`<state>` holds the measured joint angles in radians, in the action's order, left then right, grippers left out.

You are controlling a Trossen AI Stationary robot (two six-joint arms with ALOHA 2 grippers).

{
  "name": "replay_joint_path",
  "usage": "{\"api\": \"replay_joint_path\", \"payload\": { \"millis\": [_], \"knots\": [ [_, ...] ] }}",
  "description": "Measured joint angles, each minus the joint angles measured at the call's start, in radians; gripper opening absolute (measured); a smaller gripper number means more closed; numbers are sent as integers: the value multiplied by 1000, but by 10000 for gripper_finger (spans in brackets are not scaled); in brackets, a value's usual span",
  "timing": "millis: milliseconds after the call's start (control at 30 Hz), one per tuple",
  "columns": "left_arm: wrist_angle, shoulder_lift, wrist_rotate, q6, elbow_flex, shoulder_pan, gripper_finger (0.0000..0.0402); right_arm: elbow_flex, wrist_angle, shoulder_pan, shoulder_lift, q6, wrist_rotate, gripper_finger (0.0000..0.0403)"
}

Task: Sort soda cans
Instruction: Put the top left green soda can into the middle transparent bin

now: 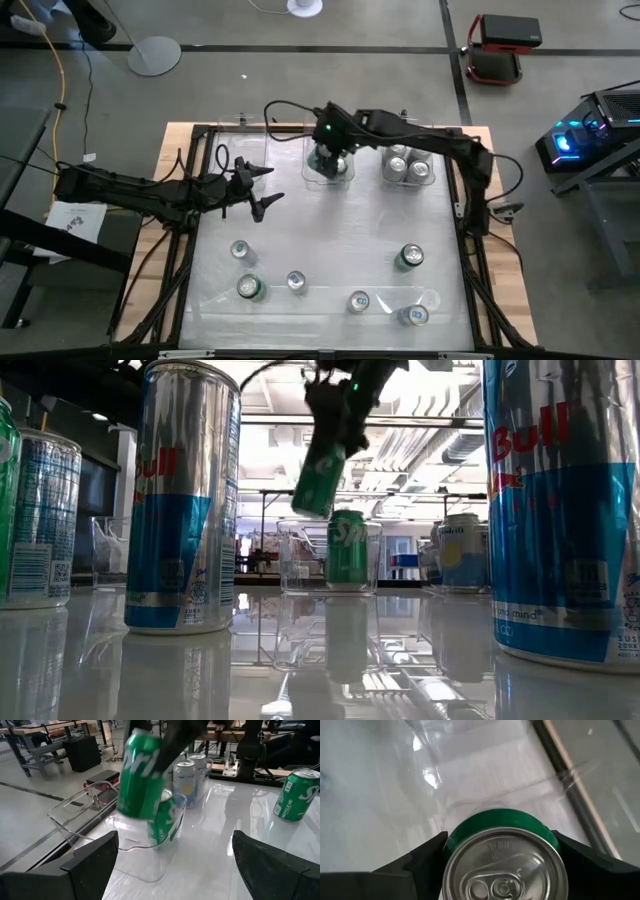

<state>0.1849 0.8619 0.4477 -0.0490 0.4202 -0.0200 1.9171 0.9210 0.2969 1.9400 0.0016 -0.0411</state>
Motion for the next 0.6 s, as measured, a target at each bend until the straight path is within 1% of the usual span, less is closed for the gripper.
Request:
{"api": "replay_joint_path", "payload": {
  "millis": [100,233,600],
  "knots": [
    [0,0,0,0,0,0,367,0,9,18,44,-28,18,285],
    [1,0,0,0,0,0,367,-1,-27,18,82,-46,67,285],
    [1,0,0,0,0,0,367,0,-54,20,167,-55,77,285]
  ]
}}
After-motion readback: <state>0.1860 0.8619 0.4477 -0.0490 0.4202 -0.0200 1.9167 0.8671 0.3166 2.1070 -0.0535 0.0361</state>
